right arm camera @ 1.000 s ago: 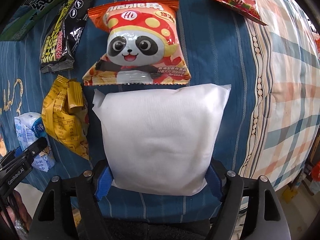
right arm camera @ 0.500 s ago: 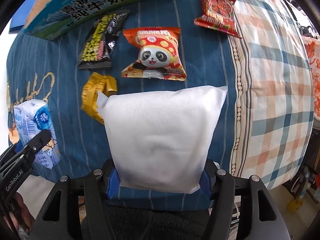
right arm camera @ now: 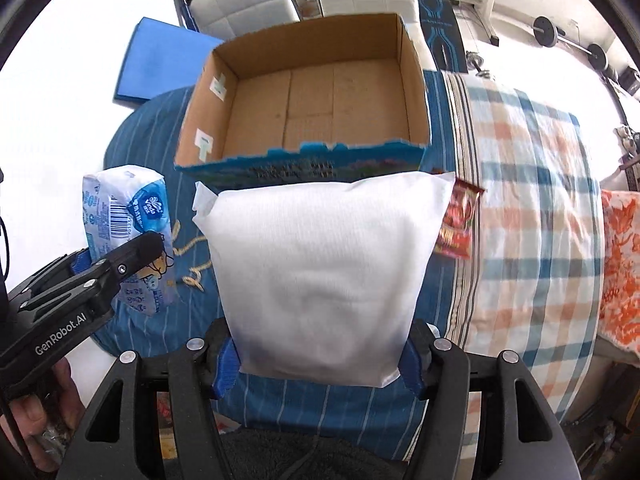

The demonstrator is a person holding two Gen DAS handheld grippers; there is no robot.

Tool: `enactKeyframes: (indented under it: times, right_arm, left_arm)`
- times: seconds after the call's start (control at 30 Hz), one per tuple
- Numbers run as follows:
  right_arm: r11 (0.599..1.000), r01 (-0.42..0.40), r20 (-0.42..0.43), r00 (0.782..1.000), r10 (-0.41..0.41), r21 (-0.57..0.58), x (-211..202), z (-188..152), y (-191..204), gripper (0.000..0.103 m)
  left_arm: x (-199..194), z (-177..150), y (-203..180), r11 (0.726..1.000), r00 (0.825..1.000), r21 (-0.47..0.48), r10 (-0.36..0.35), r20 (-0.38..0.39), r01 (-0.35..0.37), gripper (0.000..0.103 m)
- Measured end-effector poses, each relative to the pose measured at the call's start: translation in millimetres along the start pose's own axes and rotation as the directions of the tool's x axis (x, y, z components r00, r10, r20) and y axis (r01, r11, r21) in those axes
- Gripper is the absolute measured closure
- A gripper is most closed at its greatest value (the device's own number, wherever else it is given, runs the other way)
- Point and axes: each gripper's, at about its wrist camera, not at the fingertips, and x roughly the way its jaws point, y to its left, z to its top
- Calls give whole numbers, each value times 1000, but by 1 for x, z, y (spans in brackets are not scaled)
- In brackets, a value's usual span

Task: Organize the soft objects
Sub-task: 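Carry both packs into the box and open both grippers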

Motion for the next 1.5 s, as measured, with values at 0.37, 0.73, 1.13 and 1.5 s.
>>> enactKeyframes:
  times: [0.37, 0.73, 1.13, 1.5]
  right_arm:
    - [998, 14, 83, 997, -9, -59, 3, 152, -10, 37]
    - [996, 75, -26, 997, -77, -53, 117, 259, -38, 37]
    - [983, 165, -165, 971, -175, -76, 234, 303, -47, 37]
    - [982, 168, -249, 951, -184, -82, 269, 320, -54, 33]
  left_arm:
    - [21, 113, 10, 1000, 997, 8, 21, 75, -22, 55]
    - [174, 183, 31, 986, 981, -147, -102, -166, 77, 55]
    - [285, 202, 31, 963, 911, -228, -218, -351, 143, 54]
    - [309, 199, 26, 964, 867, -229, -226, -444, 135, 45]
